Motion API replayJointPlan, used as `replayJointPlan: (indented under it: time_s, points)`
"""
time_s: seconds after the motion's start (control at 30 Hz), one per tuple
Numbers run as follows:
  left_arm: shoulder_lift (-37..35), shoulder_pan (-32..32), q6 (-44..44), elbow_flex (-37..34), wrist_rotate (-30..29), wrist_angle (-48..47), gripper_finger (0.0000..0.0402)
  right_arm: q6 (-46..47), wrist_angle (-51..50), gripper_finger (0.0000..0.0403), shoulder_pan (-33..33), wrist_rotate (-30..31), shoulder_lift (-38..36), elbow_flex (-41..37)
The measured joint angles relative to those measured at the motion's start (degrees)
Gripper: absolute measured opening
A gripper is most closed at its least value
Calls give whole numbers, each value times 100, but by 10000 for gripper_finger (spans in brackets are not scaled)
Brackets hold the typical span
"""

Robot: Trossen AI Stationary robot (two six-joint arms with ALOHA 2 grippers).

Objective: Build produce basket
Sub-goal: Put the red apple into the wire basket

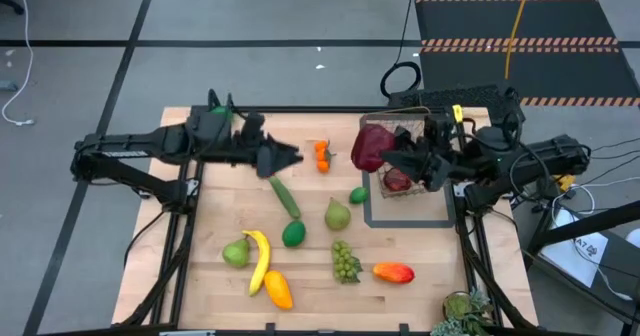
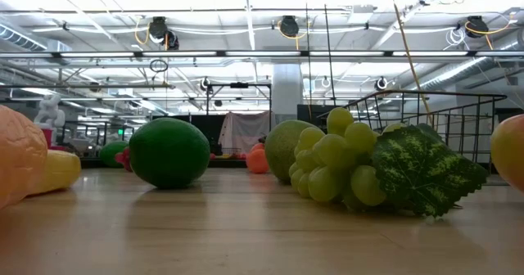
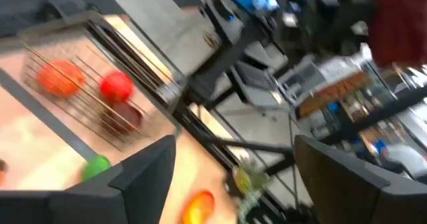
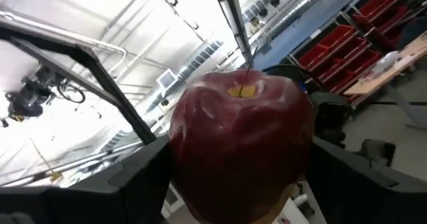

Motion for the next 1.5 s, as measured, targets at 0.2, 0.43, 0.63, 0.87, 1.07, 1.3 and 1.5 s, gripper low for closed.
replayJointPlan:
  time_s: [0.2,0.43,0.63,0.87,1.07,1.3,1.5]
  points:
    - [0,-924,204,0,-284,16,258,-517,271,302,274,-42,49,0]
    - [0,-1756,280,0,-698,16,225,-1569,334,302,415,-38,45,0]
    - [0,-2061,247,0,-1158,16,206,-2354,338,302,417,-38,43,0]
    - [0,-2073,227,0,-1581,16,191,-3435,340,302,417,-38,43,0]
    - [39,-2030,218,0,-1702,5,191,-4196,367,302,390,-38,43,0]
    - [34,-2030,169,0,-1805,9,191,-5509,368,302,388,-5,40,0]
    - [33,-2025,80,0,-1810,12,191,-6011,557,302,388,1,38,0]
